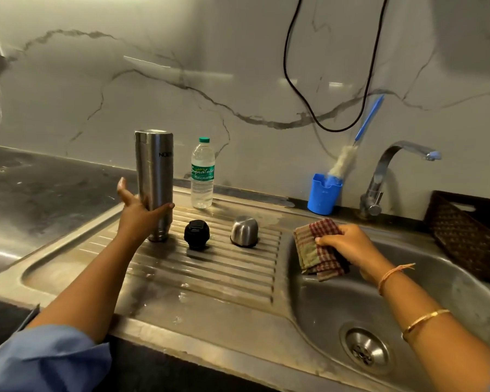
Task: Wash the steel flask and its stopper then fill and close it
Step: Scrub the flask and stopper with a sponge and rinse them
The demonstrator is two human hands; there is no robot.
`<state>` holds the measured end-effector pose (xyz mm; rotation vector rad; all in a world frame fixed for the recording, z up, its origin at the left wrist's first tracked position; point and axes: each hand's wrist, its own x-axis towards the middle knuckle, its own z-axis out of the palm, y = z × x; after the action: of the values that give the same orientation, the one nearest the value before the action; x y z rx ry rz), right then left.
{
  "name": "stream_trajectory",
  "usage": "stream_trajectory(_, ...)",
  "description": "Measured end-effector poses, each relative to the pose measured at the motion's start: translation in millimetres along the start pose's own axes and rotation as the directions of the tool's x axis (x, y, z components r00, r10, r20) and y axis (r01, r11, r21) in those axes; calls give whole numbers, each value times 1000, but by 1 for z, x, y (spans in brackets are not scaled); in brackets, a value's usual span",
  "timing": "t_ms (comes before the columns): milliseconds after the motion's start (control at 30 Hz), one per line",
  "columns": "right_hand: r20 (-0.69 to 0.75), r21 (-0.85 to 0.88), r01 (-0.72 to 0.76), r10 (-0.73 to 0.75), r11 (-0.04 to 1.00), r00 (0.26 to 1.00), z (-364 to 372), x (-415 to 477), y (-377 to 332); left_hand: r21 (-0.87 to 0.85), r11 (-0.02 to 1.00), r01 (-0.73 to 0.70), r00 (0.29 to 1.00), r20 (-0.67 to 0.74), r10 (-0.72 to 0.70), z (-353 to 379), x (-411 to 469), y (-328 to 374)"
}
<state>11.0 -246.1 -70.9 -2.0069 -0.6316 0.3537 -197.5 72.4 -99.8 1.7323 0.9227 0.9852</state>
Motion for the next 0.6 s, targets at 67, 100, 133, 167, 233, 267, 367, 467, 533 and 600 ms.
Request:
stream_trajectory(67, 2, -3, 3, -3, 1000, 1000, -3, -2, 1, 83, 996, -22, 998, -63, 28, 0, -5, 1)
stream_trajectory(100, 4, -2, 0, 0, 1000, 1000, -5, -4, 1, 132, 991, -35, 994, -97, 48, 0, -11, 4)
stream_trajectory(133, 10, 0, -1, 1, 1000, 1000, -6, -5, 1, 171, 985, -37, 990, -126, 59, 0, -17, 7)
stream_trajectory(167, 17, 4, -2, 2, 1000, 1000, -7, -6, 1, 198, 979, -36, 987, -147, 66, -1, -24, 12)
stream_trajectory(233, 24, 16, 3, -4, 1000, 1000, -11, -10, 1, 249, 968, -24, 982, -176, 70, -3, -40, 25)
stream_trajectory(267, 25, 27, 7, -7, 1000, 1000, -13, -11, 1, 265, 964, -14, 981, -184, 65, -3, -49, 31)
stream_trajectory(367, 27, 83, 4, -6, 997, 1000, -19, -18, 0, 225, 974, -18, 985, -164, 56, 2, -82, 53)
stream_trajectory(467, 36, 162, -14, 8, 987, 999, -26, -24, 2, 144, 988, -55, 993, -94, 69, 20, -118, 72)
stream_trajectory(533, 44, 210, -38, 29, 977, 999, -32, -29, 4, 82, 994, -72, 997, -15, 73, 41, -134, 80)
stream_trajectory(600, 42, 271, -77, 68, 960, 997, -38, -34, 8, 32, 997, -76, 996, 52, 75, 69, -143, 89)
